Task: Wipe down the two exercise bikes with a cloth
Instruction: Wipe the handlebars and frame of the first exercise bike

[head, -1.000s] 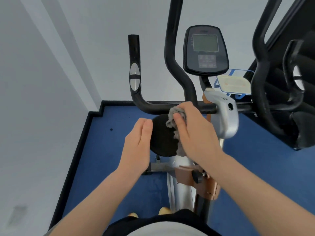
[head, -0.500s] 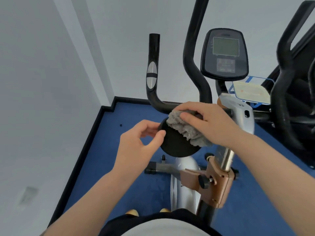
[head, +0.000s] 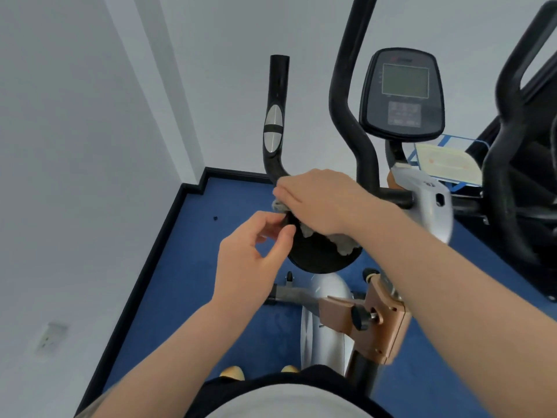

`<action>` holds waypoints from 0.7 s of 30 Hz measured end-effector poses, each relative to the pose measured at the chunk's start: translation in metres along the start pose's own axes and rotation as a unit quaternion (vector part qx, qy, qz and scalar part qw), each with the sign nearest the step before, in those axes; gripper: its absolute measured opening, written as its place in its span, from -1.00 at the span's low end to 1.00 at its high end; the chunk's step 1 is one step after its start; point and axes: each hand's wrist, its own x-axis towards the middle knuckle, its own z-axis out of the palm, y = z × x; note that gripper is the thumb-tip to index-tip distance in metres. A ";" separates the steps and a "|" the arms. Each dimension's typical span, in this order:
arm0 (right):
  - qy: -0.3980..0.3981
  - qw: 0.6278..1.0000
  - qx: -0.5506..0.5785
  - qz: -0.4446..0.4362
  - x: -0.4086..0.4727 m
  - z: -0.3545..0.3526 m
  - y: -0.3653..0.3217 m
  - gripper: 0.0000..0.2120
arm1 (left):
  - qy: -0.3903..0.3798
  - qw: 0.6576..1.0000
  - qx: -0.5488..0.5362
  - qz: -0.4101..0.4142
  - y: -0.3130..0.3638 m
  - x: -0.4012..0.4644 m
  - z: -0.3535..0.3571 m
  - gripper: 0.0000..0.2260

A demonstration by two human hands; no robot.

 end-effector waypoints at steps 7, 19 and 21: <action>-0.012 0.975 0.221 -0.032 -0.013 -0.004 0.006 -0.72 | 0.017 1.000 0.019 -0.003 -0.001 0.000 -0.006 -0.86; -0.016 0.988 0.110 -0.107 -0.013 0.003 0.008 -0.79 | -0.054 0.998 0.007 0.022 -0.004 -0.001 -0.017 -0.89; -0.001 0.980 0.149 -0.130 -0.025 0.003 0.016 -0.81 | -0.058 0.998 0.014 0.028 -0.006 -0.003 -0.017 -0.88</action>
